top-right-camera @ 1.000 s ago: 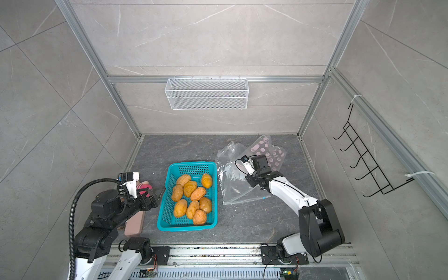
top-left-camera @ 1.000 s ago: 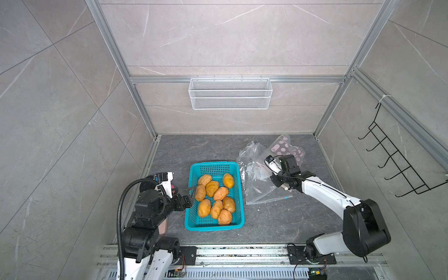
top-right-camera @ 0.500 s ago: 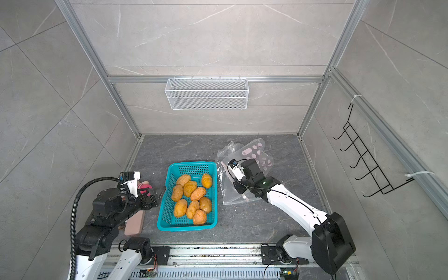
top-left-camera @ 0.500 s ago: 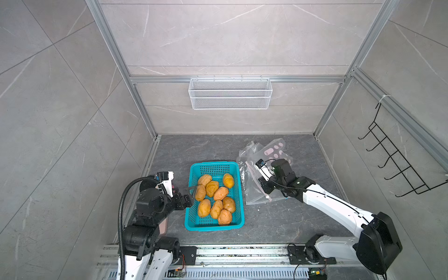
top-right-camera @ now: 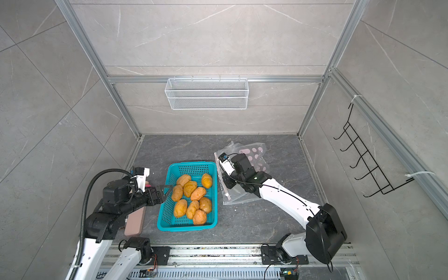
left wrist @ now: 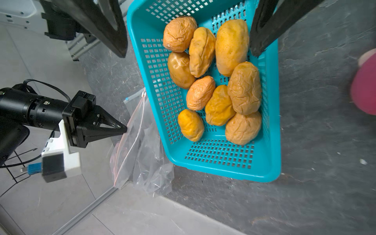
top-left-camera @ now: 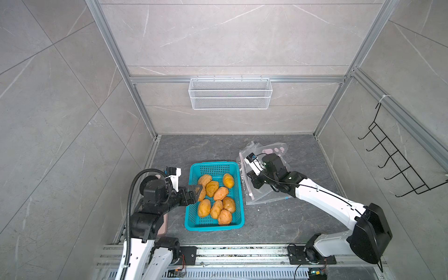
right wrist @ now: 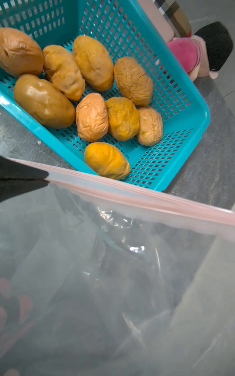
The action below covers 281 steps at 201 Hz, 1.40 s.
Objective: Put the potatoes into a zipper bag and zip it
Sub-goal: Pick up the zipper food storage bag.
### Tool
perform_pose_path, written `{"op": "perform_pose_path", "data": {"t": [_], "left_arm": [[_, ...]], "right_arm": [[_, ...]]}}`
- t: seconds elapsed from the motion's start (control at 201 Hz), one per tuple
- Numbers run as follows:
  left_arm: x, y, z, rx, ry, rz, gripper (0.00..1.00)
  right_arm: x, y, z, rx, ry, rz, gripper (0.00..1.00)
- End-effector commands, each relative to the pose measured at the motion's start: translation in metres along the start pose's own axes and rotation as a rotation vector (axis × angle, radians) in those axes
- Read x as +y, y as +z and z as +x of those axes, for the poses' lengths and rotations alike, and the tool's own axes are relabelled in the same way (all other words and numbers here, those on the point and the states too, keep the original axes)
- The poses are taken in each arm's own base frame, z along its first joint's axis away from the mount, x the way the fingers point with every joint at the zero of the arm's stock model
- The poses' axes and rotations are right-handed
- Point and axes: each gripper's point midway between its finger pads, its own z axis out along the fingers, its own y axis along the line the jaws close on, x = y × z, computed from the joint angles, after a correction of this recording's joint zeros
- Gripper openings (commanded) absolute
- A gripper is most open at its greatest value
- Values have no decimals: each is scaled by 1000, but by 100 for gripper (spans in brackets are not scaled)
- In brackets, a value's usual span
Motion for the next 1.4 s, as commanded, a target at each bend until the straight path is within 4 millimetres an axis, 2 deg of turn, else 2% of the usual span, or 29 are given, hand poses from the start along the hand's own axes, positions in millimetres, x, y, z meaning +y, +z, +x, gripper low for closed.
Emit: {"op": "perform_pose_path", "data": {"t": [0.0,0.09,0.184,0.368,0.453,0.567,0.757,0.886,0.986,1.11,1.145,1.22,1.269,1.354,1.364,1.394], "left_arm": [[-41,10,-24,-14,-23,204,93],[-62,27,-38,-23,-8,283,90],[-73,59,-41,-15,44,275,88],[-115,133,-11,55,316,187,79],[-118,157,-8,49,313,184,77],[-127,180,-10,22,288,232,74],[-118,208,-8,-5,253,207,71],[-122,217,-8,-17,244,234,67],[-122,219,-8,-24,238,241,58],[-122,214,-8,-29,227,245,35],[-123,211,-8,-33,227,249,29],[-121,201,-12,-51,241,239,22],[-117,193,-17,-62,247,198,12],[-108,170,-38,-101,270,83,2],[-108,168,-42,-111,271,70,0],[-105,157,-51,-124,282,23,0]], "right_arm": [[9,-16,-12,-73,46,-41,0],[12,-22,-12,-90,64,-53,0],[16,-28,-14,-116,83,-73,0],[19,-34,-20,-141,107,-87,0],[19,-35,-20,-143,112,-91,0],[20,-37,-21,-149,109,-95,0],[23,-38,-21,-148,99,-110,0],[25,-35,-17,-136,99,-123,0],[24,-34,-14,-129,99,-119,0],[23,-34,-11,-125,93,-109,0],[23,-35,-13,-129,92,-109,0],[22,-35,-17,-138,91,-106,0],[21,-36,-23,-149,95,-102,0],[25,-41,-37,-175,92,-126,31],[25,-41,-38,-178,92,-128,32],[26,-44,-44,-193,95,-135,43]]}}
